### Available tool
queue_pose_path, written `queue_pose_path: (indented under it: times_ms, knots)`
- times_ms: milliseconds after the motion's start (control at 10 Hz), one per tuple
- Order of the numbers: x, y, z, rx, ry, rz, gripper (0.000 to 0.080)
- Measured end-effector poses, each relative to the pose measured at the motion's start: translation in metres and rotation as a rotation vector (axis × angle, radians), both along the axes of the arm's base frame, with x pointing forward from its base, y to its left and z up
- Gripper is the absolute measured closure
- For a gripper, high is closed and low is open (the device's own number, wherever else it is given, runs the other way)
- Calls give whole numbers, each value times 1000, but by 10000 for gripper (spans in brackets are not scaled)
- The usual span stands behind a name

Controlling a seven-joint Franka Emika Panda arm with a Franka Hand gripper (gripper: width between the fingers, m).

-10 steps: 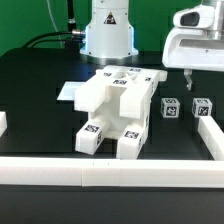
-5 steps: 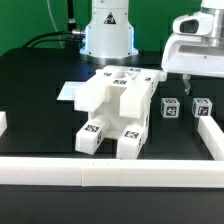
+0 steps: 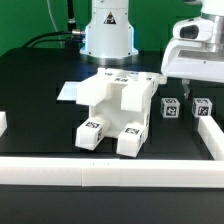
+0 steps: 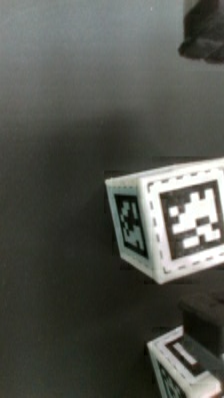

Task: Assemble chair

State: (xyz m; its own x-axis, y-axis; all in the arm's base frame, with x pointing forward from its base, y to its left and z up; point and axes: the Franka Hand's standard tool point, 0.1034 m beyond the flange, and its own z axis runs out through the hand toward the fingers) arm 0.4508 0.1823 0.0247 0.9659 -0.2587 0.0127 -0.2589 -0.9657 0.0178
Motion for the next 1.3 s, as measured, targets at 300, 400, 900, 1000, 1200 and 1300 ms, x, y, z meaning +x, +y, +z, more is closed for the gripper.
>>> queue_pose_path:
  times_ms: [300,400,900,1000,1200,1300]
  knots:
    - [2,-1,1,0,-2,3,151]
    - [2,-1,0,-1,-2,3,151]
    - [-2,-5,-15,-11,-6,6,151]
    - [-3,-5,-17,-13,-3,6,151]
    - [-4,-6,-18,-15,0,6,375]
    - [-4,-6,-18,-15,0,6,375]
